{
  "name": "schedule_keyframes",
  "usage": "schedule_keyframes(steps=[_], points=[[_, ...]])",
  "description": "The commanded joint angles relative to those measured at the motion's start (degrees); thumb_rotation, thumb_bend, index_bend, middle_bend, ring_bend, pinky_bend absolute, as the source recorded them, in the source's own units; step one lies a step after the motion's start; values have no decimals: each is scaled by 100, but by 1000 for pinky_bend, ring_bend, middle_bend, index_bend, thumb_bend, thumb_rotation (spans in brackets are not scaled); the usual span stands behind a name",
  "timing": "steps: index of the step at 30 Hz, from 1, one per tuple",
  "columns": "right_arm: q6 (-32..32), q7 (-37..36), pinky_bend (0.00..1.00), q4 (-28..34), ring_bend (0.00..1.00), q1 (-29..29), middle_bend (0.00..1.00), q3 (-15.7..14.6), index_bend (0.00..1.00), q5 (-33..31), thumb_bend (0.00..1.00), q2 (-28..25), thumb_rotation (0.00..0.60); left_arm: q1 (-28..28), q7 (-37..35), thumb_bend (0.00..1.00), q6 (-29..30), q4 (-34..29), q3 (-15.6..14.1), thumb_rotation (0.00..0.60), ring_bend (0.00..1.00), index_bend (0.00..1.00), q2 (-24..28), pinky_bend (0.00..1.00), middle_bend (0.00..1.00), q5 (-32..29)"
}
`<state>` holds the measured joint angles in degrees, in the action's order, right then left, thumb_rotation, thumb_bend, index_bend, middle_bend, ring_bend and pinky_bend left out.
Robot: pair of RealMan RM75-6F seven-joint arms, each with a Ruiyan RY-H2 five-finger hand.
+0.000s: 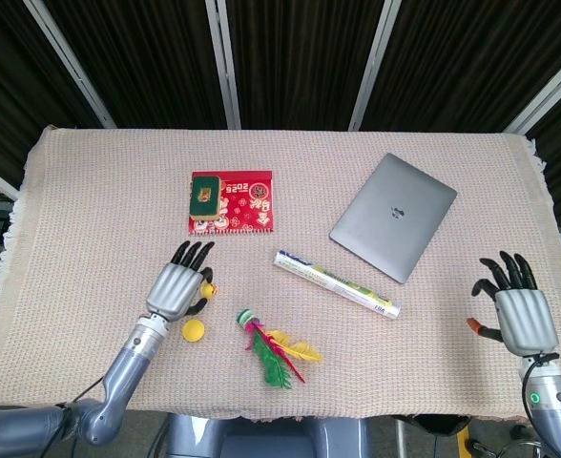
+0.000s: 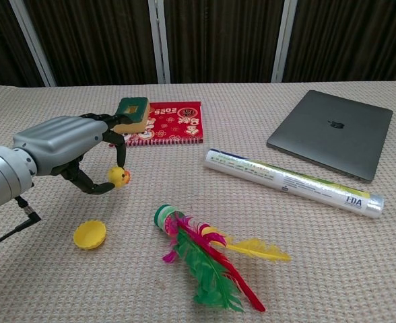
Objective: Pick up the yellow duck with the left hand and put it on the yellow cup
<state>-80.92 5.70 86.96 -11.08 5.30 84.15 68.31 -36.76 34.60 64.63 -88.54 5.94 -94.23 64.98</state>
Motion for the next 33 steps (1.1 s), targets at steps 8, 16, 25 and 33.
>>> schedule_keyframes(steps=[8, 16, 25, 33], points=[[-201, -55, 0, 6, 0, 187, 161, -33, 492, -30, 0, -83, 600, -204, -163, 342, -285, 577, 200, 600, 0, 495, -288, 0, 0, -125], [-186, -42, 0, 3, 0, 184, 161, -22, 492, -18, 0, -73, 600, -182, -420, 351, -66, 306, 229, 600, 0, 502, -27, 0, 0, 305], [-148, -16, 0, 12, 0, 165, 161, -5, 492, -18, 0, -58, 600, -46, -497, 350, 112, -88, 127, 600, 0, 512, 165, 0, 0, 481], [-117, -20, 0, 7, 0, 148, 161, 0, 492, -5, 0, -51, 600, 167, -386, 351, 346, -323, -82, 600, 0, 521, 110, 0, 0, 554]])
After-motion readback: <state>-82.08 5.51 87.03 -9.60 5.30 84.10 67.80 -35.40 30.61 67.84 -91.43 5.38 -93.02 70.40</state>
